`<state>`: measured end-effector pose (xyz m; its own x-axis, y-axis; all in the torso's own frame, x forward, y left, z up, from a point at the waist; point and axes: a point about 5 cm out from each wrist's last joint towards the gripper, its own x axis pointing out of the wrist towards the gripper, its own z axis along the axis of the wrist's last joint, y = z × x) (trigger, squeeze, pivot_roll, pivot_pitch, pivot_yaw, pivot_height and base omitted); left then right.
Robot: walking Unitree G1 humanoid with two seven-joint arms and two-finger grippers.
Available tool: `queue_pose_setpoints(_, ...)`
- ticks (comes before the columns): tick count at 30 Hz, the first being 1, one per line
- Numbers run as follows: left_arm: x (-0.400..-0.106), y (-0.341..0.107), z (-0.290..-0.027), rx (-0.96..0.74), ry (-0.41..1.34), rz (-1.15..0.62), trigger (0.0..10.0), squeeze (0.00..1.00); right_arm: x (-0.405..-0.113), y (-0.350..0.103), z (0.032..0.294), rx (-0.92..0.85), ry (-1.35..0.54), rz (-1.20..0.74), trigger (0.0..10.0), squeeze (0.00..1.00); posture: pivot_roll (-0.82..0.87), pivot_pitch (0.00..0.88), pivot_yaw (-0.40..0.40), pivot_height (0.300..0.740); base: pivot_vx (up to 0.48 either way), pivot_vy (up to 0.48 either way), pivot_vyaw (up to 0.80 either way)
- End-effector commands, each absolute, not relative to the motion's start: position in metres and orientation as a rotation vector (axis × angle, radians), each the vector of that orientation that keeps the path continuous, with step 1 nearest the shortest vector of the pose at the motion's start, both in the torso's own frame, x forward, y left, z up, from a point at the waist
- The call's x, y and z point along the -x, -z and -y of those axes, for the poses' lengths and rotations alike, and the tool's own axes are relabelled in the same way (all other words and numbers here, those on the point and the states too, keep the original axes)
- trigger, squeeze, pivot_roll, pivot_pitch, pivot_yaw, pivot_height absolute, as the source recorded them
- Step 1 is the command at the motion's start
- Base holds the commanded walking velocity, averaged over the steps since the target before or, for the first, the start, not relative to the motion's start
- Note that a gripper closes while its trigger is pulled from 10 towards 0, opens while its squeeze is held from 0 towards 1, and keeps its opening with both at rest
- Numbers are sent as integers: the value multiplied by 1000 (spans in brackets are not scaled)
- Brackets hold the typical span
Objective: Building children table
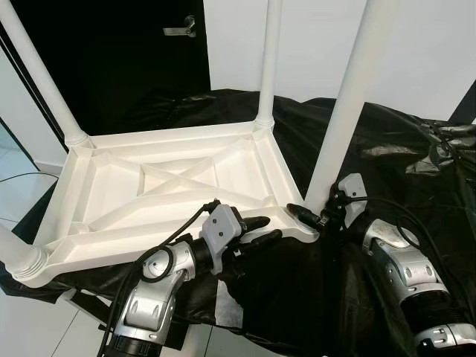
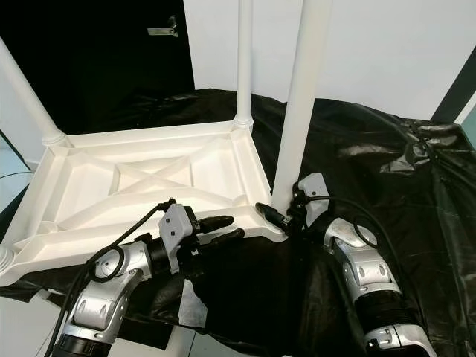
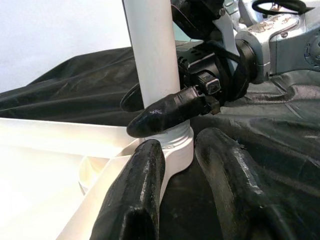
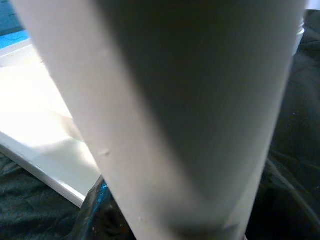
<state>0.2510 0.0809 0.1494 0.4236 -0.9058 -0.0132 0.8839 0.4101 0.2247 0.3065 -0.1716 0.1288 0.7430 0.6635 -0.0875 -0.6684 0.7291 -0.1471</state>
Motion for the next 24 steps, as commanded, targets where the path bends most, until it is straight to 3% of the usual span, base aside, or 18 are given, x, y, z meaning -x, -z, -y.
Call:
queue_pose_setpoints(1, -254, -150, -83, -204, 1006, 120, 10000, 0, -304, -121, 176, 164, -680, -69, 10000, 0, 18, 0, -33, 740, 0, 0, 0)
queue_pose_setpoints(13, -251, -151, -82, -196, 1021, 118, 10000, 0, -294, -106, 160, 120, -288, -92, 10000, 0, 20, 0, -30, 740, 0, 0, 0)
queue_pose_setpoints(18, -250, -150, -82, -195, 1029, 117, 10000, 0, -289, -101, 155, 90, 55, -87, 10000, 0, 21, 0, -35, 740, 0, 0, 0)
queue_pose_setpoints(21, -252, -151, -82, -199, 1027, 120, 10000, 0, -286, -100, 149, 47, 119, -106, 10000, 0, 22, 0, -36, 740, 0, 0, 0)
queue_pose_setpoints(24, -253, -151, -82, -199, 1024, 122, 10000, 0, -286, -101, 138, 16, 61, -104, 10000, 0, 16, 0, -26, 740, 0, 0, 0)
